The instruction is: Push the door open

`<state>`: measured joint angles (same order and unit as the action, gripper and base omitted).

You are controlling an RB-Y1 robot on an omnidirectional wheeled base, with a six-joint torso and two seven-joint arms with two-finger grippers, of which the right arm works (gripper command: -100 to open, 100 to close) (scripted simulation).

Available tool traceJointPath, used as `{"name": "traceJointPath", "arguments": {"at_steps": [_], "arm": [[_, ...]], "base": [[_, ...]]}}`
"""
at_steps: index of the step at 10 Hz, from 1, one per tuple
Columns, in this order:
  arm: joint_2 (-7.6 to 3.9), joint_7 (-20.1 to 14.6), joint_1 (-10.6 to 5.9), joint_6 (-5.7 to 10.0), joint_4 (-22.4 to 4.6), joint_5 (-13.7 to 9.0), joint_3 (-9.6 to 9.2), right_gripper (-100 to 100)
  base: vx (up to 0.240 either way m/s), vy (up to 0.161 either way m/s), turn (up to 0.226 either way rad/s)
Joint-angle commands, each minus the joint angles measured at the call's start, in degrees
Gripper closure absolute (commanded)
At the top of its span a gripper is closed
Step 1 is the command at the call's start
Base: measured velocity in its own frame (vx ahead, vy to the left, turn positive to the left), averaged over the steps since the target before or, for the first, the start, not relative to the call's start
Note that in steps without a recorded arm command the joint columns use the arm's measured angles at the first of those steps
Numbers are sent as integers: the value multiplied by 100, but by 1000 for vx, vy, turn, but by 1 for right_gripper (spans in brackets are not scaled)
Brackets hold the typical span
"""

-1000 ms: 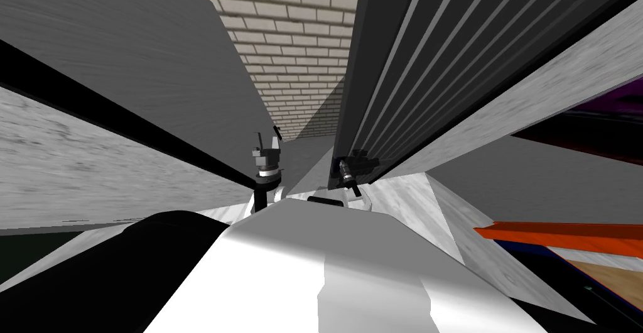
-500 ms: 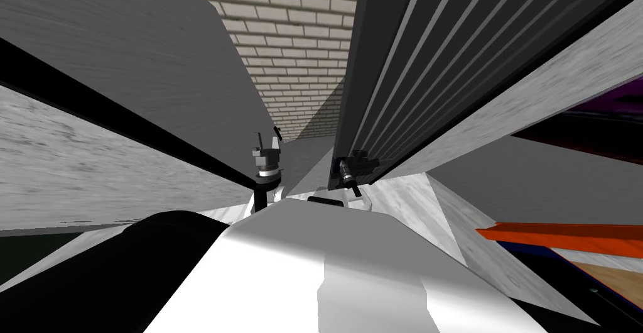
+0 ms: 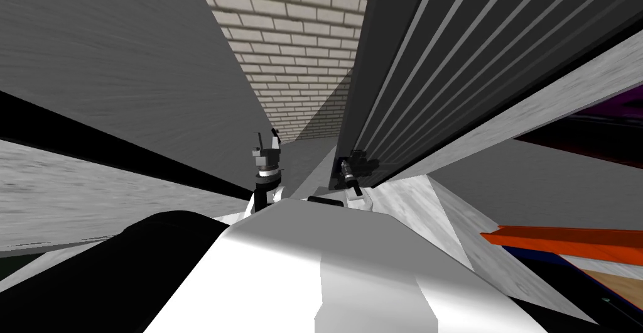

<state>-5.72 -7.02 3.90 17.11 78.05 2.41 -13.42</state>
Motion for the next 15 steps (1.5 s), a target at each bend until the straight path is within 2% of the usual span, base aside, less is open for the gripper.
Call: {"name": "traceJointPath", "arguments": {"at_steps": [1, 15], "arm": [[-21, 37, -82, 35, -40, -21, 190, 100], [77, 221, -318, -22, -324, -112, 952, 100]], "base": [[185, 94, -48], [107, 93, -54]]}}
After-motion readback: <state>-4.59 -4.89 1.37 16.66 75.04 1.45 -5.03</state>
